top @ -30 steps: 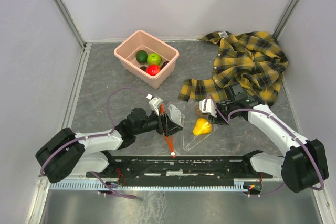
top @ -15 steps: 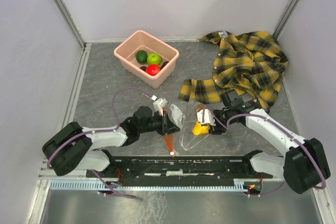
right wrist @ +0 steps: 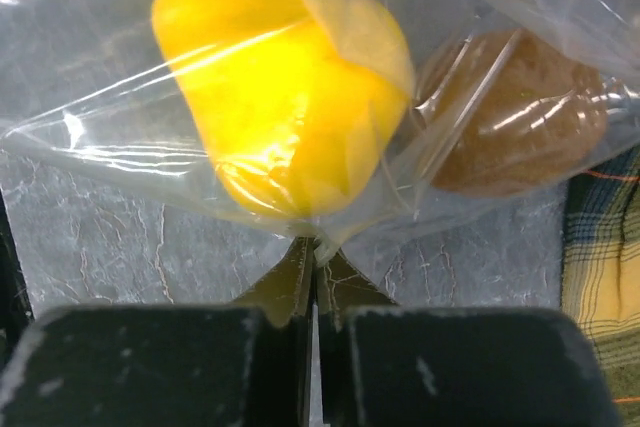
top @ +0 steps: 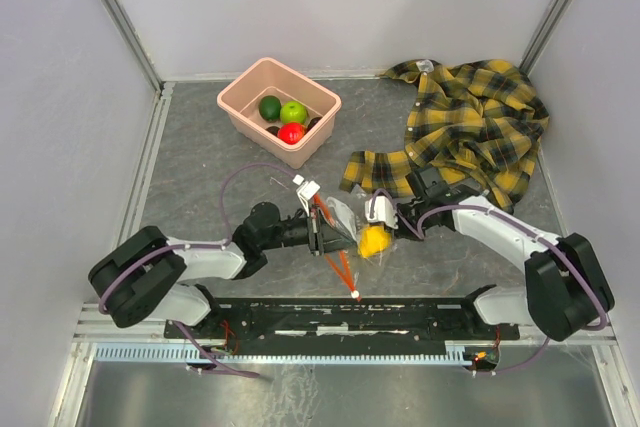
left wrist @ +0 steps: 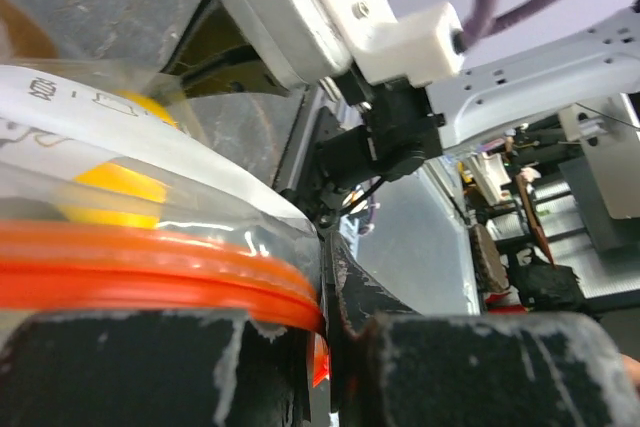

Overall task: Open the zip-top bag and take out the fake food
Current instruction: Pick up the fake fruit from the zipper food storage bag.

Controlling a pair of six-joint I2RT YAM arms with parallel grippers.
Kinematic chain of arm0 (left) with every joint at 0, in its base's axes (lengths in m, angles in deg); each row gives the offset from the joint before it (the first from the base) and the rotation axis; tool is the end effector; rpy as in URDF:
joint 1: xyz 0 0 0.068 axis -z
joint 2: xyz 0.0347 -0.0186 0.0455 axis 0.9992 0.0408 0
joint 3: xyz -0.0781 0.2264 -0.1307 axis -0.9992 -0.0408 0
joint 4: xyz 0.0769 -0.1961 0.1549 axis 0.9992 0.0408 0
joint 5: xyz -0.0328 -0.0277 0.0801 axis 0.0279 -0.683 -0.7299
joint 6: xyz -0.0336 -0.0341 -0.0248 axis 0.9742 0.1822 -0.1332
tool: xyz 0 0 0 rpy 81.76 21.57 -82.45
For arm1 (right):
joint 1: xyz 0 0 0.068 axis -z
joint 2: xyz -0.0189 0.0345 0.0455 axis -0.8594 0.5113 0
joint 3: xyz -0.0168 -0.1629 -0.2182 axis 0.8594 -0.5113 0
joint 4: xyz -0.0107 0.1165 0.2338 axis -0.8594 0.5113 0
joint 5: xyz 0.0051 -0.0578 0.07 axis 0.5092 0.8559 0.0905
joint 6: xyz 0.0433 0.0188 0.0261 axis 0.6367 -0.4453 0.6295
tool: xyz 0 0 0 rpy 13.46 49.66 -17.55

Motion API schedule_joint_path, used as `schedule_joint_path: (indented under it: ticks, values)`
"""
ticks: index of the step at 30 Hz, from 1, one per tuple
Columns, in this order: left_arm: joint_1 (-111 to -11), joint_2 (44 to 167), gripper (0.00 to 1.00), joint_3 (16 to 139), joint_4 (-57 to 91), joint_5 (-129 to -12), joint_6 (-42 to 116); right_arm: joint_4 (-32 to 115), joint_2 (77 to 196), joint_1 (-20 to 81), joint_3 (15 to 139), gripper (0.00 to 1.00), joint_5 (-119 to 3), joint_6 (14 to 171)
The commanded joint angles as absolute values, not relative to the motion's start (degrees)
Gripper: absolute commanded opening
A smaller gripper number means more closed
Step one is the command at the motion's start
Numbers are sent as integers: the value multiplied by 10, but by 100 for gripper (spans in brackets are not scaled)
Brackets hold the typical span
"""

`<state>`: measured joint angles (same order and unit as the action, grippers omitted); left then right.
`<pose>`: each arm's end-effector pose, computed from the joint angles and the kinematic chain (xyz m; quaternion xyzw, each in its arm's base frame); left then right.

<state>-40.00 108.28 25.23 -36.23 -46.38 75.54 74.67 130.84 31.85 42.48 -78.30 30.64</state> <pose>0.1540 -0.1973 0.1867 0.1771 0.7042 -0.6280 0.2799 0.1952 0.1196 0.1829 -0.6615 0.6879 0.1823 0.2368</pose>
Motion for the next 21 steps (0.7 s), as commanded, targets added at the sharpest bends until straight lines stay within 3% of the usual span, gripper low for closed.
schedule_joint_path:
  ticks: [1, 7, 11, 21]
  values:
    - [-405, 1091, 12, 241, -483, -424, 809, 745, 1318, 318, 470, 2, -806, 346]
    - [-428, 1080, 12, 234, -398, -432, 753, 770, 1292, 342, 471, 2, -863, 327]
    - [-441, 1079, 13, 239, -284, -454, 683, 769, 1275, 366, 468, 2, -839, 322]
    - [-492, 1077, 12, 248, -226, -465, 635, 855, 1231, 450, 464, 2, -785, 216]
